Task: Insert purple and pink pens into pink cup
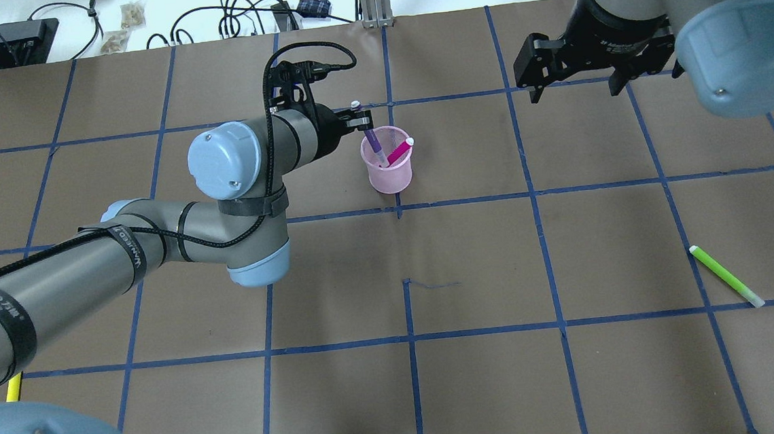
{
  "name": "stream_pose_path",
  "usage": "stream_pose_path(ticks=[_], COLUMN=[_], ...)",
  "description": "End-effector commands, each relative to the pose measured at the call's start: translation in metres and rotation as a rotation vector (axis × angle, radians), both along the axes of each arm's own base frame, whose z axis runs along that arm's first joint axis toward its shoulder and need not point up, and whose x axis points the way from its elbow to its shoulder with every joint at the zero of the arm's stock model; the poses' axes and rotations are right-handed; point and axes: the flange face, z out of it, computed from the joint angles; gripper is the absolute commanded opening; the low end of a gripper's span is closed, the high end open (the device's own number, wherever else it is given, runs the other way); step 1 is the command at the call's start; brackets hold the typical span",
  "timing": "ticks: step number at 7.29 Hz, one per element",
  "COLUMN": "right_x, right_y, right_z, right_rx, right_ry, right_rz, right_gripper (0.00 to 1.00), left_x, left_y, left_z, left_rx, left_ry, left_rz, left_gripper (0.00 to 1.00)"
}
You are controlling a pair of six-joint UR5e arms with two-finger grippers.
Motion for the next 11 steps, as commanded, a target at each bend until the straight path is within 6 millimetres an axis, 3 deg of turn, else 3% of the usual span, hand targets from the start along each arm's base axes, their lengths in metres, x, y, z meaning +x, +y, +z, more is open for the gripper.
stream_pose_path(ticks=[1,2,3,5,6,7,8,11], right_x=[0.001,0.001,0.001,0.001,0.001,0.001,0.001,0.001], right_y=[0.0,0.0,0.0,0.0,0.0,0.0,0.0,0.0], right_z=[0.001,0.001,0.001,0.001,0.002,0.002,0.002,0.003], right_rx=[-0.002,-0.002,-0.002,0.001,0.003,0.001,0.003,-0.002], right_ry=[-0.005,-0.008,-0.008,-0.008,-0.008,-0.008,-0.008,-0.008], right_rz=[0.001,0.001,0.001,0.001,0.001,0.001,0.001,0.0], right_gripper=[1.0,1.0,1.0,1.0,1.0,1.0,1.0,1.0], left_x=[-0.001,0.001,0.002,0.0,0.006,0.02,0.05,0.126], left_y=[-0.003,-0.007,-0.018,-0.047,-0.051,-0.048,-0.034,0.02], left_z=[0.0,0.007,0.027,0.083,0.113,0.131,0.149,0.199], left_rx=[-0.005,-0.011,0.016,0.197,0.307,0.402,0.476,0.679], left_ry=[0.007,0.008,0.004,-0.027,-0.045,-0.126,-0.252,-0.375], left_rz=[-0.006,0.0,0.003,0.005,0.015,-0.018,-0.003,0.023], left_gripper=[1.0,1.0,1.0,1.0,1.0,1.0,1.0,1.0])
